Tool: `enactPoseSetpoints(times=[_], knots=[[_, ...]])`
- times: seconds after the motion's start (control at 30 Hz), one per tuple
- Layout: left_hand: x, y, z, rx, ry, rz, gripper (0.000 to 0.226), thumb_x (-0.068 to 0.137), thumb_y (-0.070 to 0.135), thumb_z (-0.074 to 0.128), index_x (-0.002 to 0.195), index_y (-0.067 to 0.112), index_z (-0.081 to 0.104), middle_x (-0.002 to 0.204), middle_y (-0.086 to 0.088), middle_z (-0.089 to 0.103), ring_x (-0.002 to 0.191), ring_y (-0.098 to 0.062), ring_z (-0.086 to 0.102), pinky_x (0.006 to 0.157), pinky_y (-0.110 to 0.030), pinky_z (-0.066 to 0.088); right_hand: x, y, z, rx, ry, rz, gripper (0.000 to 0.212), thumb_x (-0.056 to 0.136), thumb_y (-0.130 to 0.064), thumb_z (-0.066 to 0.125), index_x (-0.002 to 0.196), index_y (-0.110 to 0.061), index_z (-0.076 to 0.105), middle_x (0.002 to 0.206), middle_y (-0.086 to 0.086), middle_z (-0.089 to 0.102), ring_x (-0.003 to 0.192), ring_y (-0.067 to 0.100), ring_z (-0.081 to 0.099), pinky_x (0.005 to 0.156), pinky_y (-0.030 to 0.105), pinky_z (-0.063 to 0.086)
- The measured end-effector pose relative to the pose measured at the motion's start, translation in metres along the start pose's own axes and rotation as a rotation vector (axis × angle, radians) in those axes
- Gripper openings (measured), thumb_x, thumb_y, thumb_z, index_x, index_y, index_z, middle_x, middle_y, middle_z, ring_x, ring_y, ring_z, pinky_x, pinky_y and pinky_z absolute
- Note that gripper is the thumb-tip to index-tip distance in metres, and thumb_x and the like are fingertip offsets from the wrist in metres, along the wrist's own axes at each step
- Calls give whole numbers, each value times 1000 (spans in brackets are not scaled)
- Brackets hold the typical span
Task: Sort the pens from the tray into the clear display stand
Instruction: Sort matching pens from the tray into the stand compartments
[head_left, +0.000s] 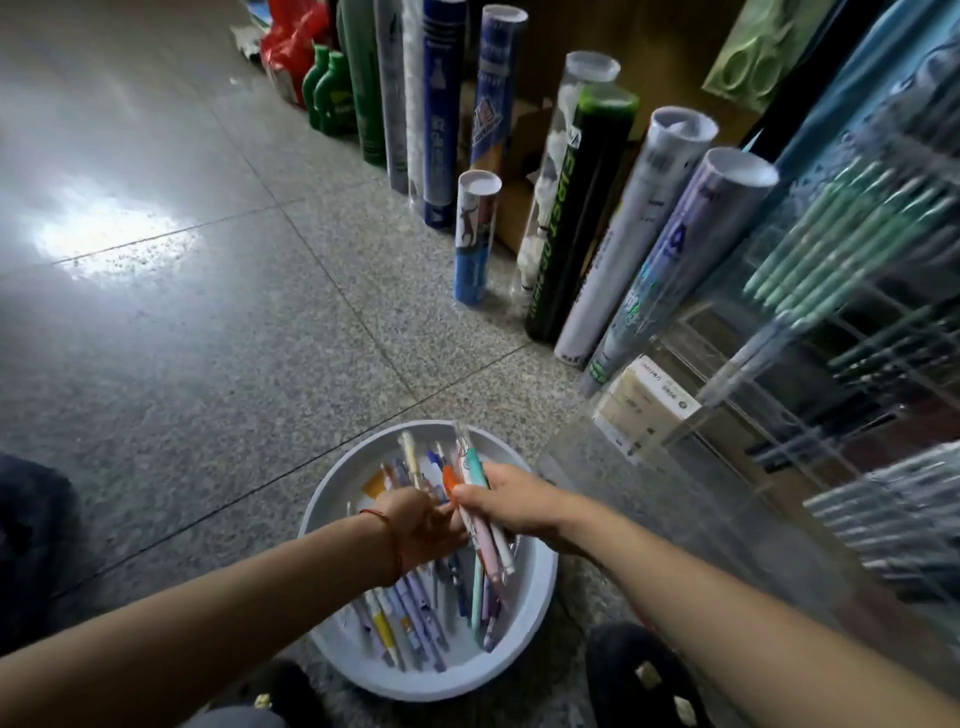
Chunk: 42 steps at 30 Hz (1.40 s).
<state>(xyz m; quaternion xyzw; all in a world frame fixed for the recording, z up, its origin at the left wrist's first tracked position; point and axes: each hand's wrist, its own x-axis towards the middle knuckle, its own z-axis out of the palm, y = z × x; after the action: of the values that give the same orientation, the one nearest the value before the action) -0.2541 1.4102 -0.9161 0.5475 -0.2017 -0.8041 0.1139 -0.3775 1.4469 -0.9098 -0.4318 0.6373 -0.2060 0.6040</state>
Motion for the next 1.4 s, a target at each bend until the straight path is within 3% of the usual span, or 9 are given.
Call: enactPoseSetpoints(times=[0.23,0.4,0.57,0.73,0.83,0.93,1.07,1.2,1.4], knots=[[-51,31,66,57,-150,293,43,97,34,39,76,3,60,46,-8,58,39,-16,57,51,-27,52,-70,-60,-40,-153,216,-96,19,97,-14,45,78,-18,48,68,-4,54,54,4,52,44,9,39],[-78,39,153,-9,-236,425,36,98,29,38,79,6,57,56,-9,62,47,-17,61,38,-21,49,-128,-84,-84,-380,556,-101,18,93,-20,43,77,-12,47,75,8,52,76,25,53,49,24,35],[-109,26,200,38,-428,355,38,101,29,30,82,9,55,46,-4,63,38,-12,60,36,-21,48,-186,-84,-115,-520,567,-16,16,94,-20,44,85,-7,45,72,7,49,69,28,54,51,29,36],[-127,22,211,206,-525,320,40,101,29,27,91,3,54,57,-14,63,41,-23,61,36,-33,51,-208,-76,-118,-458,563,-18,32,96,-25,48,71,-5,50,69,13,54,57,21,50,48,21,38],[-131,27,220,276,-488,401,36,101,31,28,99,2,50,60,-18,56,37,-27,57,34,-37,49,-213,-77,-120,-346,615,-73,34,96,-26,47,80,2,56,82,28,61,68,29,54,61,35,44],[-136,34,227,285,-482,462,41,101,32,27,90,-1,47,42,-16,54,33,-28,54,35,-34,49,-220,-78,-118,-94,652,-106,34,97,-28,45,73,-4,50,63,16,56,45,19,52,42,26,42],[-135,46,231,54,-432,477,32,101,25,31,81,4,44,78,-13,59,68,-26,60,68,-43,56,-233,-81,-130,124,869,-140,32,100,-37,34,102,-8,46,77,6,48,49,10,38,43,22,31],[-127,38,230,141,-290,562,32,97,7,38,65,13,36,45,3,38,30,-5,35,31,-10,31,-240,-75,-142,399,847,-189,21,102,-20,28,101,-10,47,67,1,38,47,9,30,33,15,25],[-124,16,230,334,-333,623,17,97,18,44,82,11,44,62,0,50,29,-1,32,31,-12,28,-227,-63,-141,492,890,-182,12,95,-7,49,103,-3,57,89,8,66,65,8,57,57,16,47]])
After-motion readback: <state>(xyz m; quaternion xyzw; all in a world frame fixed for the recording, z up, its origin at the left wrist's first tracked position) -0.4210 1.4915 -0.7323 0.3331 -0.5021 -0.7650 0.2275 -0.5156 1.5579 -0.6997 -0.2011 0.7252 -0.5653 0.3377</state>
